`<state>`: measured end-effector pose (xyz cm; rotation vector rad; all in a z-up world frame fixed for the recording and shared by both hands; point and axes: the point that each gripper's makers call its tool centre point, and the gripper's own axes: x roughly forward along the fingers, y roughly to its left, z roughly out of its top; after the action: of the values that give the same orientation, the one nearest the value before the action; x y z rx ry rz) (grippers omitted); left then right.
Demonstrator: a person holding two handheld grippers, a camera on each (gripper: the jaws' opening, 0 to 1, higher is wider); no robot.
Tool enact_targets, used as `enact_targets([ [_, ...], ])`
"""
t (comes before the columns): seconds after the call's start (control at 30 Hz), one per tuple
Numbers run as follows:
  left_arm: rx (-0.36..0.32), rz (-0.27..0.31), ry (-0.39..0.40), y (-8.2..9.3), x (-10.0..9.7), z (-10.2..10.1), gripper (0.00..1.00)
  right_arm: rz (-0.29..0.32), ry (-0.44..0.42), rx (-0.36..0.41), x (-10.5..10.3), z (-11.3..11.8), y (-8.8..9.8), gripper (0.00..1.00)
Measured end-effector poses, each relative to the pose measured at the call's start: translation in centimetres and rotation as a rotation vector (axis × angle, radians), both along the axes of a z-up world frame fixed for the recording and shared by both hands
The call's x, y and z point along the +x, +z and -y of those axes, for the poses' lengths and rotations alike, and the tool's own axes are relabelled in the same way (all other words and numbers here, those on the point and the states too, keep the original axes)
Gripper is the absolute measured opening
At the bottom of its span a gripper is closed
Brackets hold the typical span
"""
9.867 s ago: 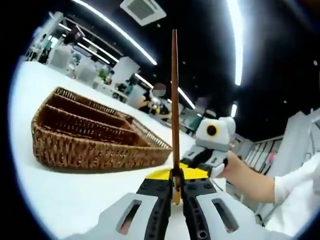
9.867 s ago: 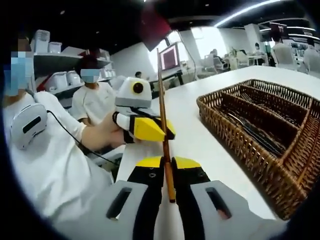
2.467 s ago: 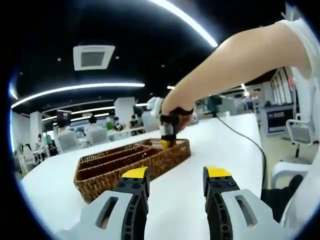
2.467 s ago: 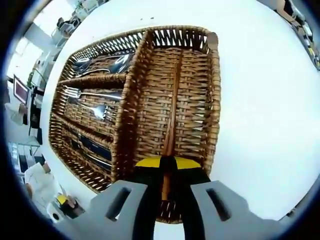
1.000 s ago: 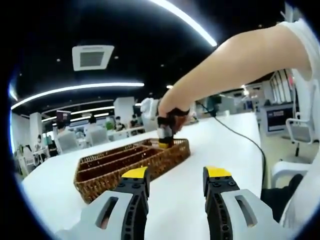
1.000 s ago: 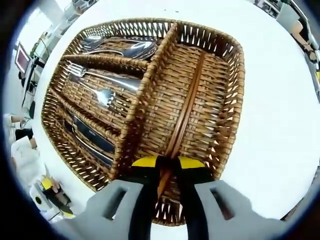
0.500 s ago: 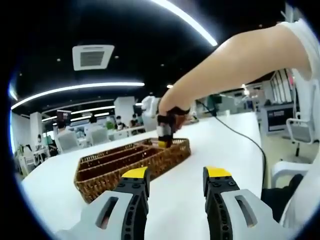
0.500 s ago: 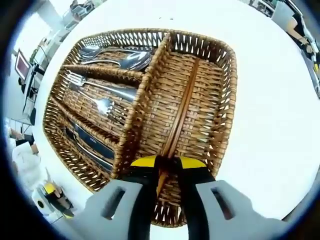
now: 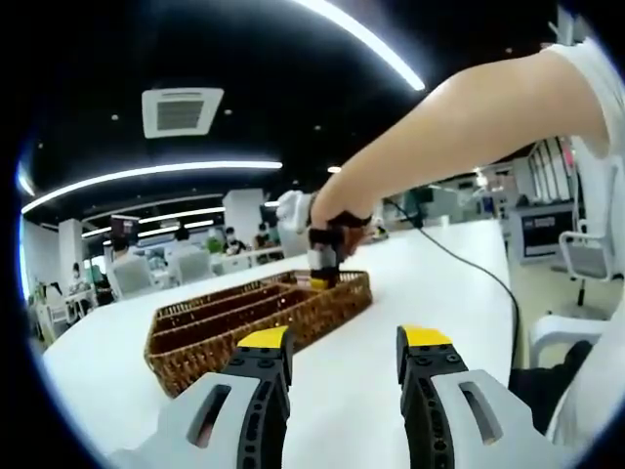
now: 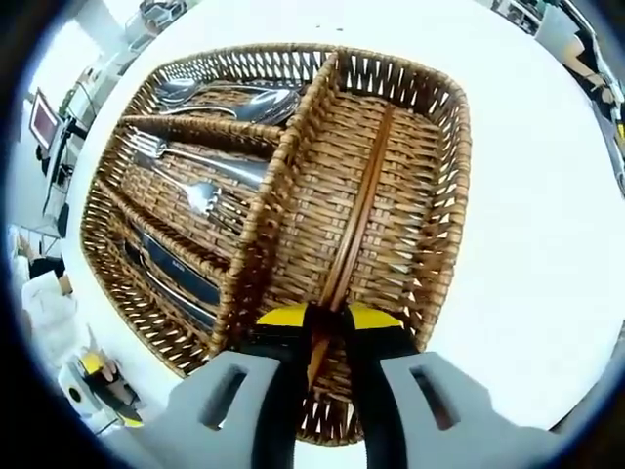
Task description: Arrange the knives, forks, and spoons in their matching storage slots by inserting each utensil handle-first until every utensil is classified and aligned in the correct compartment
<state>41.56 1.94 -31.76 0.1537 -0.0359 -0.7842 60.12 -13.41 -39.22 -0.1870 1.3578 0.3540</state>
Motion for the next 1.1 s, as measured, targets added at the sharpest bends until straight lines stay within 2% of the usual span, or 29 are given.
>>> enact_targets([
  [0.17,0.000,0.002,0.002,0.11,0.00,-0.10,0.42,-0.008,0.010,-0.005,-0.24,-0.09,0.07,0.13],
  [0.7,0.050,-0.092,0.043,-0.32,0.35,-0.69,0.48,-0.024,0.019,-0.016,-0.68,0.23,0.26,0.14],
  [1.1,0.063,-0.105,0.051,0.30,0.21,-0.94,0.52,-0.034,0.015,-0.015,-0.93,0.26,-0.07,0.13],
])
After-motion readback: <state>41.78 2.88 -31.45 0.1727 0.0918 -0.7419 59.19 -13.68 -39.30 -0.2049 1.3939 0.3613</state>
